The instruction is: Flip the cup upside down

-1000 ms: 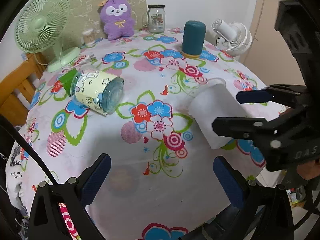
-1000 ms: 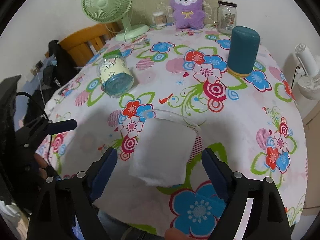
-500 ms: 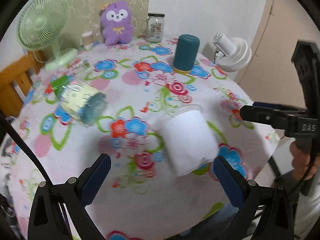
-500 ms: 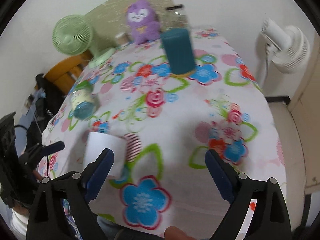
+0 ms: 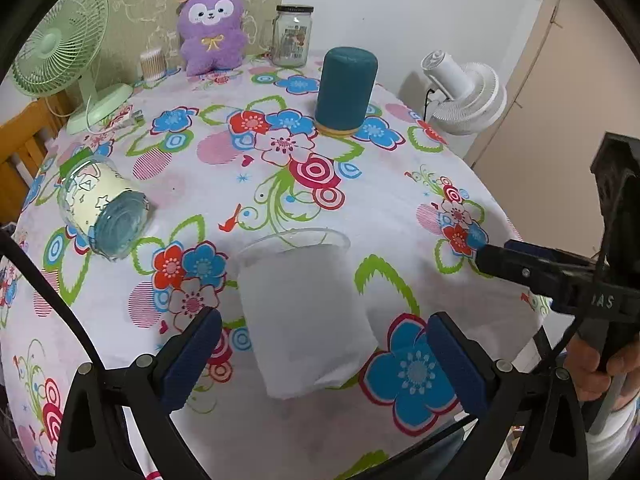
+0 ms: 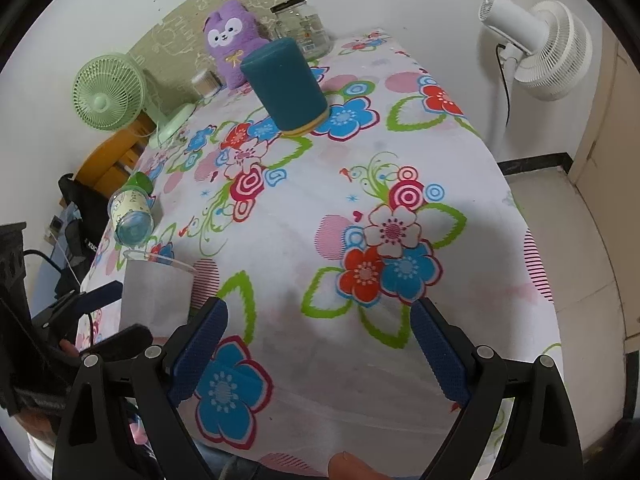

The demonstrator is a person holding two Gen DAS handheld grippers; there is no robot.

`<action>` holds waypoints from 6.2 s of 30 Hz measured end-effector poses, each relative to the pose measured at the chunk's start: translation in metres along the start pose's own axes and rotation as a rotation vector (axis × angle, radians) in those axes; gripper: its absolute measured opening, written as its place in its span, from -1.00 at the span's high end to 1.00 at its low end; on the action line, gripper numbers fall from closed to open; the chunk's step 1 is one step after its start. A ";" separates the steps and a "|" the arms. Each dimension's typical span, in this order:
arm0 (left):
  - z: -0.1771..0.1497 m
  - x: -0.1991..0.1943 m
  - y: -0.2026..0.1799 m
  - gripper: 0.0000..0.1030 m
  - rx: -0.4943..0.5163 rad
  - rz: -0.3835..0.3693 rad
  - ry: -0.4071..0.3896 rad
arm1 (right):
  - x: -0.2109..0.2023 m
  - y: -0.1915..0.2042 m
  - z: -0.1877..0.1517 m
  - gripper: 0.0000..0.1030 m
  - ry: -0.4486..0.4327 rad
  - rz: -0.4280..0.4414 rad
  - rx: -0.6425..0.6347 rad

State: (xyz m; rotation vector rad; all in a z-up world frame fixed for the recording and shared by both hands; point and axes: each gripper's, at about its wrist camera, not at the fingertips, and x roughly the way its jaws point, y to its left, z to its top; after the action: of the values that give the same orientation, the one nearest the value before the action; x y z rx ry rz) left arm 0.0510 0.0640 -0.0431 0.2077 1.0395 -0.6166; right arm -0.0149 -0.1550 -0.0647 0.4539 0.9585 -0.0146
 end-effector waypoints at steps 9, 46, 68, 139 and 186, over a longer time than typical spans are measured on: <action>0.006 0.020 -0.003 -1.00 -0.022 0.016 0.069 | 0.000 -0.010 -0.010 -0.83 -0.011 0.031 -0.057; 0.007 0.053 -0.002 -0.40 -0.059 0.122 0.169 | -0.015 0.004 -0.041 -0.83 -0.069 0.151 -0.223; 0.036 0.034 -0.015 -0.36 0.288 0.204 0.586 | -0.004 0.029 -0.051 -0.83 -0.061 0.244 -0.277; 0.052 0.059 -0.028 -0.75 0.358 0.276 0.994 | -0.023 0.067 -0.031 -0.97 -0.146 0.258 -0.339; 0.022 -0.103 0.077 -1.00 -0.074 0.132 0.069 | -0.072 0.166 -0.019 -0.99 -0.356 0.152 -0.459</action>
State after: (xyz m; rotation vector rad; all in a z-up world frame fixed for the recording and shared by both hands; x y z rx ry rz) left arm 0.0741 0.1557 0.0459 0.2322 1.1034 -0.4533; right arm -0.0374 -0.0103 0.0441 0.0910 0.5496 0.2508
